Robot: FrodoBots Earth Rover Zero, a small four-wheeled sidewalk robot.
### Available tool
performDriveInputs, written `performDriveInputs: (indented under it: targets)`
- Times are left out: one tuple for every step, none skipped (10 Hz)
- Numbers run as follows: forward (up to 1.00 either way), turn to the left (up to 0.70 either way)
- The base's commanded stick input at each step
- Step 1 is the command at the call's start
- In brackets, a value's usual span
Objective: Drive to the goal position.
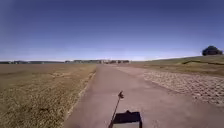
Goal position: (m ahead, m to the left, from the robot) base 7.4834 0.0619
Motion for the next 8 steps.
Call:
performDriveInputs:
  targets:
    - [1.00,0.00]
    - [1.00,0.00]
    - [1.00,0.00]
    - [1.00,0.00]
    - [1.00,0.00]
    - [1.00,0.00]
    - [1.00,0.00]
    - [1.00,0.00]
